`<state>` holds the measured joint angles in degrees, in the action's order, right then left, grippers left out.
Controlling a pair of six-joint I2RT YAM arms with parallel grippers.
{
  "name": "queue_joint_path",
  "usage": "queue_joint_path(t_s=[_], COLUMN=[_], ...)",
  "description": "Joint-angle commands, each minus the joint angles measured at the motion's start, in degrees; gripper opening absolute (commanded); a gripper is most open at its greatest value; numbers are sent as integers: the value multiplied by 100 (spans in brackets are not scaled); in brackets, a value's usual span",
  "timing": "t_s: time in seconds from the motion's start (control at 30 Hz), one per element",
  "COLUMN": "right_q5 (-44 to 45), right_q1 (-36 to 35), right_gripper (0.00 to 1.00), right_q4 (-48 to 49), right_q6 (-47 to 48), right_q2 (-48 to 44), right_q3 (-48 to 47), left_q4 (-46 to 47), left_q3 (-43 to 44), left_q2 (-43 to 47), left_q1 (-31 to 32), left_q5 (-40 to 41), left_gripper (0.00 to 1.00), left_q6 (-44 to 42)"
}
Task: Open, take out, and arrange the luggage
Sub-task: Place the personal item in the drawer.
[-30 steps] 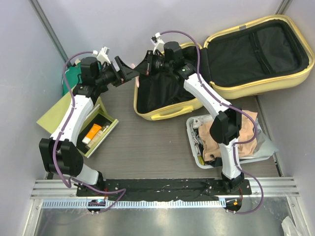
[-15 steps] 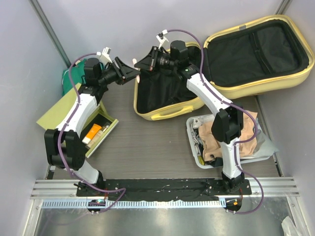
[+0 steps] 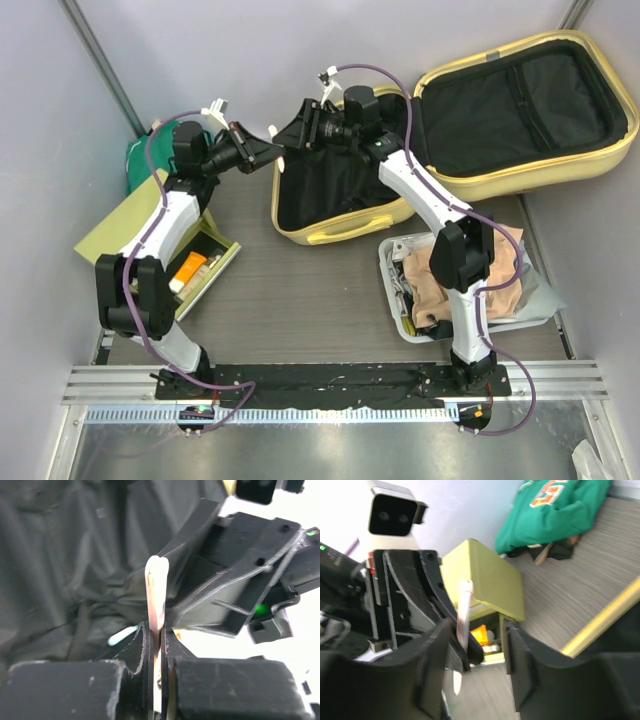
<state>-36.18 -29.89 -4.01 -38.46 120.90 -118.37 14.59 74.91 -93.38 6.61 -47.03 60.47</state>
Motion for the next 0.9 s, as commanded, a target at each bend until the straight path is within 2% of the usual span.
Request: queue_joint_path(t_s=[0.0, 0.03, 0.07, 0.13, 0.17, 0.23, 0.37, 0.5, 0.6, 0.8, 0.83, 0.87], right_q5=[444, 698, 822, 1051, 1278, 1517, 2009, 2063, 1914, 1808, 1843, 1878], right_q1=[185, 307, 378, 527, 650, 756, 1020, 1265, 1397, 1521, 1530, 1530], right_gripper=[59, 62, 64, 66, 66, 66, 66, 66, 66, 66, 66, 66], right_q4=[-346, -346, -337, -329, -337, -328, -136, 154, 295, 366, 375, 366], right_q6=[637, 699, 830, 971, 1059, 1244, 1279, 1122, 867, 664, 681, 708], right_q2=[-461, -558, -646, -865, -919, -1094, -1227, -1139, -929, -603, -585, -577], right_q3=[164, 374, 471, 726, 814, 1086, 1465, 1553, 1440, 1132, 1079, 1061], left_q4=[-1498, -2173, -3476, -4635, -5511, -6167, -7274, -7629, -7726, -7647, -7603, -7594], left_q3=[67, 215, 312, 575, 612, 603, 95, -292, -556, -750, -768, -742], left_q2=[346, 434, 574, 663, 733, 804, 927, 1059, 1050, 1042, 1024, 928], left_q1=[-440, -520, -573, -635, -635, -635, -635, -635, -635, -635, -635, -635], left_q5=[-36, 252, 499, 1243, 1492, 2054, 3696, 4594, 5341, 6327, 6381, 6381], left_gripper=[0, 0, 0, 0, 0, 0, 0, 0, 0, 0, 1, 12], left_q6=[-1305, -1762, -2819, -3696, -4405, -4910, -5817, -6467, -6723, -7004, -7013, -6961])
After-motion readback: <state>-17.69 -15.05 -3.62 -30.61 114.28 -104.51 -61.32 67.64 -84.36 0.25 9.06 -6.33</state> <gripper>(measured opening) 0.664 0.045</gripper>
